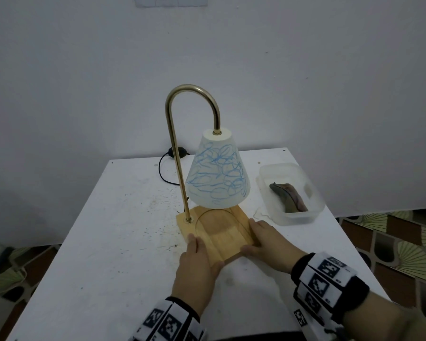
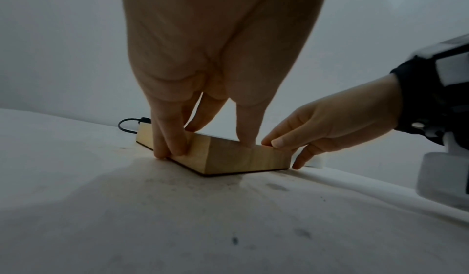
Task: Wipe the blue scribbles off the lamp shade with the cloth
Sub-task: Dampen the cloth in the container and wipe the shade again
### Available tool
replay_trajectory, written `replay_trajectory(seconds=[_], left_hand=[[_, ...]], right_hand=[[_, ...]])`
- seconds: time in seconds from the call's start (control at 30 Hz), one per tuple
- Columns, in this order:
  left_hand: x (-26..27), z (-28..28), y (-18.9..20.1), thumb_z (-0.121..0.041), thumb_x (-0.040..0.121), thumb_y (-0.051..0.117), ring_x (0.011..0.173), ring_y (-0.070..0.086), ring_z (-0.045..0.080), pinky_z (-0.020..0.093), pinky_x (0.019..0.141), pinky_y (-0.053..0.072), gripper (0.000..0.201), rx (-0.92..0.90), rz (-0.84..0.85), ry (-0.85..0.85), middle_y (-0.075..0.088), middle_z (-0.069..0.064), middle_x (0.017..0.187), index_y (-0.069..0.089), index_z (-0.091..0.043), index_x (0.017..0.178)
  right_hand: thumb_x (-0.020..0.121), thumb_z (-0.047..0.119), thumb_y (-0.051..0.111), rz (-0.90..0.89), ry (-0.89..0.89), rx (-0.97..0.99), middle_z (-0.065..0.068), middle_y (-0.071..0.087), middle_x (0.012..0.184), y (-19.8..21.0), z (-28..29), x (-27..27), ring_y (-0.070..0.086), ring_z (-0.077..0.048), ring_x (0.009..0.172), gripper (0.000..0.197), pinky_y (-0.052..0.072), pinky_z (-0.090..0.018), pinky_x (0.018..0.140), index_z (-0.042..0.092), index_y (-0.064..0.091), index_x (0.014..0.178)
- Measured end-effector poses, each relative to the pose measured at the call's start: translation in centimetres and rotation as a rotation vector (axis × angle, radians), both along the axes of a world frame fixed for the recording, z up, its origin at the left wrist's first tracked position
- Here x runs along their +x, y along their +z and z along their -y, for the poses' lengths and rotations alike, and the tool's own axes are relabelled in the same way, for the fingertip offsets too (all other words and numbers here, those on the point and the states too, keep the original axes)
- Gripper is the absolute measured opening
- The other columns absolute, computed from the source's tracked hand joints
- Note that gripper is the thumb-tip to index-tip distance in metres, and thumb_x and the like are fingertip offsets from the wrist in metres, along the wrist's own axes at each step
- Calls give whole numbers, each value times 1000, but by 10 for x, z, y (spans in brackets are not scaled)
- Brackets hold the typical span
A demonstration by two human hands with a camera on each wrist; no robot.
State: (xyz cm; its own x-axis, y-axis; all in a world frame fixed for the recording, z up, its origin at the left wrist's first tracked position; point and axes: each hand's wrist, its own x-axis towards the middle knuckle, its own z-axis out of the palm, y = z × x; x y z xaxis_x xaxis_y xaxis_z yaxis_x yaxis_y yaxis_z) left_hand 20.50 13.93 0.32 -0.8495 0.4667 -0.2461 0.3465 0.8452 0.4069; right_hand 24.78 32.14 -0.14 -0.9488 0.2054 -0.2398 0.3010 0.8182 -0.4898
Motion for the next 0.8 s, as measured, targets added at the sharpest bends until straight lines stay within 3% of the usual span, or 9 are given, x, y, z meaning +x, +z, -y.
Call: replay_trajectory(seconds=[0.17,0.27,0.37,0.5,0.67,0.8], left_hand=[[-4,12,3,-41,96,44,142,20,22,26,112,23,71,17,25,-65,-4,5,158,7,-11,150],[-11,23,6,-42,96,44,145,10,15,23,114,13,72,36,42,-113,-6,2,159,7,-14,151],[-16,29,7,-45,94,47,145,9,11,22,114,12,70,77,46,-122,-2,-5,158,13,-20,150],[-17,32,3,-49,92,47,143,13,8,19,113,14,69,105,16,-124,0,-9,158,16,-24,149],[-20,31,-1,-49,91,49,143,13,5,14,111,15,71,89,-53,-133,1,-10,157,15,-26,149],[-21,29,0,-49,89,52,143,13,2,15,111,17,72,83,-79,-137,1,-12,157,15,-29,148]], right_hand=[[89,43,55,2,45,34,-2,48,101,15,-3,4,44,-16,90,29,33,-26,74,18,46,101],[93,32,54,-246,-86,13,0,62,102,37,-17,5,52,-11,85,26,36,-19,77,16,62,112],[93,21,54,-474,-307,64,-2,66,94,54,-51,-5,54,-15,83,18,35,-21,74,10,68,99],[93,16,52,-368,-400,112,-7,62,108,50,-98,-24,54,-20,91,23,44,-30,82,12,62,113],[91,23,56,-49,-108,309,-6,47,129,34,-119,-42,49,-28,114,34,32,-34,101,27,58,124],[90,24,57,47,-95,315,-5,39,137,20,-120,-49,49,-27,116,37,33,-29,100,24,56,127]])
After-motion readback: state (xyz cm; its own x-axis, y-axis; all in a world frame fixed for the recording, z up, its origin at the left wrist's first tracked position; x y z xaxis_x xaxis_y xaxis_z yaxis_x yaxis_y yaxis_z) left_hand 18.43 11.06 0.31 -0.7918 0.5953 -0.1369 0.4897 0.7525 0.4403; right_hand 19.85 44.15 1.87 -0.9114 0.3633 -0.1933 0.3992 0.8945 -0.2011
